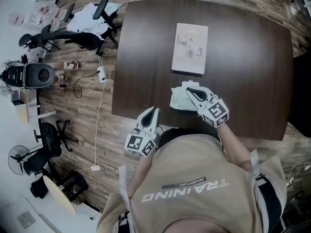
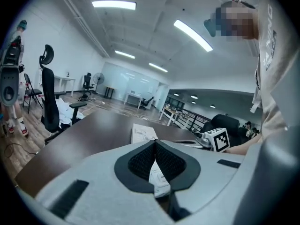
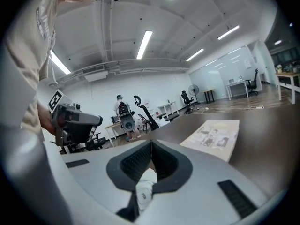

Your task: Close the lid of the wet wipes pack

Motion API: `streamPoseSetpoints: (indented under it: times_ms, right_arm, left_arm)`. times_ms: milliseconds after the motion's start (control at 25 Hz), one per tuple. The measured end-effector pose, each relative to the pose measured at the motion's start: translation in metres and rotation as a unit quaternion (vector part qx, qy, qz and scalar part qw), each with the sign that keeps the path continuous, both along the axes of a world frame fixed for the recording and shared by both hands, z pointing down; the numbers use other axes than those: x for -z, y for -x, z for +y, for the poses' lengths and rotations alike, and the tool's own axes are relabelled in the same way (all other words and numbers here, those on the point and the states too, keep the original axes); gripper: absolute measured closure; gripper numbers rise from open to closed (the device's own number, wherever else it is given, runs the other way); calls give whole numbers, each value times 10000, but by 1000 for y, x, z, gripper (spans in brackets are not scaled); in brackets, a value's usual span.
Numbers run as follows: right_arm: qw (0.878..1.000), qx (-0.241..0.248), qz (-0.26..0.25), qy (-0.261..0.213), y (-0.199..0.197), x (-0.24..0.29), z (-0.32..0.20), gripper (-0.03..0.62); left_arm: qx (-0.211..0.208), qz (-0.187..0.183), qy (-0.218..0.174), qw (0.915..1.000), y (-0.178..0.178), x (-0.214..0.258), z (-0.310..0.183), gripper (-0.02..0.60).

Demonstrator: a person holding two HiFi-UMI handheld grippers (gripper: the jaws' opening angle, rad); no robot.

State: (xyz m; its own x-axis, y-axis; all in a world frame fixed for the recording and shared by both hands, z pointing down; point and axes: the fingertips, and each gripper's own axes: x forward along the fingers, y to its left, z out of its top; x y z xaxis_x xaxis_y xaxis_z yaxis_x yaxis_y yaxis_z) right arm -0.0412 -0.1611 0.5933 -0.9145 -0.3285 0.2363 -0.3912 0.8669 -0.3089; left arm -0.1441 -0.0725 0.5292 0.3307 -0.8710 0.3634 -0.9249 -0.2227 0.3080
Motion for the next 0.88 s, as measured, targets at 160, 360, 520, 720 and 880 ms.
streamPoseSetpoints:
  times_ms: [160,360,520,720,880]
  right_arm:
    - [9994,-235,148,195,-30,-12,-14,580]
    - [9963,-460,459,558,-54,-36,-22,579]
    - [9933,-495,783,688,-58,-47,-17,577]
    - [9895,-546,1100,757,-55,-60,-24,577]
    - [9838,-770,1322,934,-57,-70,-34,577]
  left_arm:
    - [-378,-38,143,9992,-18,-8,-19,572]
    - [-871,-123,41,9961,-38,-14,-53,572]
    - [-1193,-20,187,9927,-50,-29,-59,572]
    - [-1444,167,357,9887,-55,-50,-62,572]
    - [-1781,190,344,9832,-58,-52,-63,572]
